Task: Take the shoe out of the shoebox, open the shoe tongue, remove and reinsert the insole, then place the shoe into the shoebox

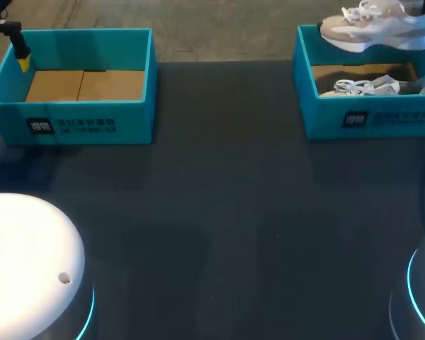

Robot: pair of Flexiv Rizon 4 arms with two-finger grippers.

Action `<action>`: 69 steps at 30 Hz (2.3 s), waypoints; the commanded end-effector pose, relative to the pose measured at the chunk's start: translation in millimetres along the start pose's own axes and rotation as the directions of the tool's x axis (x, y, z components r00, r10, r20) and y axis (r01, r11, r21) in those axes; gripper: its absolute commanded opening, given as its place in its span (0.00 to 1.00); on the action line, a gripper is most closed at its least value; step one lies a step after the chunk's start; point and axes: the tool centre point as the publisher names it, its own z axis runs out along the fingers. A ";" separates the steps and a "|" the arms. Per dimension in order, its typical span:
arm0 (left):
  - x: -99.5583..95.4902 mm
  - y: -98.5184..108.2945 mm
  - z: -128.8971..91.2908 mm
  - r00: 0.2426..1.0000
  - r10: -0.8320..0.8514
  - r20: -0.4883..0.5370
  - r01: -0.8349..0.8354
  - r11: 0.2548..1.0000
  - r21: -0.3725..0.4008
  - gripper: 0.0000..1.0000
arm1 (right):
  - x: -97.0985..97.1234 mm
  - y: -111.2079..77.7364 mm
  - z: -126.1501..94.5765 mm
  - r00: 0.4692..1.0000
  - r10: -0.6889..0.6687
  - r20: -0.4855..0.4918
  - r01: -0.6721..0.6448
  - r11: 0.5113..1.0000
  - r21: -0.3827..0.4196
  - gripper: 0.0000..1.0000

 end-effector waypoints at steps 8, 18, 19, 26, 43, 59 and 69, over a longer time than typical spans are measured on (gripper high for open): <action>0.2 1.8 0.0 1.000 0.000 0.002 0.000 1.000 0.003 1.00 | 4.4 -3.3 19.2 1.000 -0.007 0.007 0.007 1.000 -0.004 0.00; 0.2 1.8 0.0 1.000 0.000 0.002 0.000 1.000 0.003 1.00 | 0.7 -12.7 28.2 1.000 0.003 0.006 -0.003 1.000 -0.002 0.00; 0.2 1.8 0.0 1.000 0.000 0.002 0.000 1.000 0.003 1.00 | 0.3 -13.4 28.4 1.000 0.004 0.006 -0.004 1.000 -0.004 0.00; 0.2 1.8 0.0 1.000 0.000 0.002 0.000 1.000 0.003 1.00 | 5.4 -14.0 37.6 1.000 -0.001 0.011 0.001 1.000 -0.013 0.00; 0.2 1.8 0.0 1.000 0.000 0.002 0.000 1.000 0.003 1.00 | 6.2 -18.3 54.6 1.000 -0.012 0.017 0.012 1.000 -0.025 0.00; 0.2 1.8 0.0 1.000 0.000 0.002 0.000 1.000 0.003 1.00 | 6.8 -8.1 42.7 0.999 -0.021 0.025 0.022 0.998 -0.056 0.00; 0.2 1.8 0.0 1.000 0.000 0.002 0.000 1.000 0.003 1.00 | 6.6 -4.8 48.3 0.999 0.033 0.016 -0.032 0.996 -0.080 0.00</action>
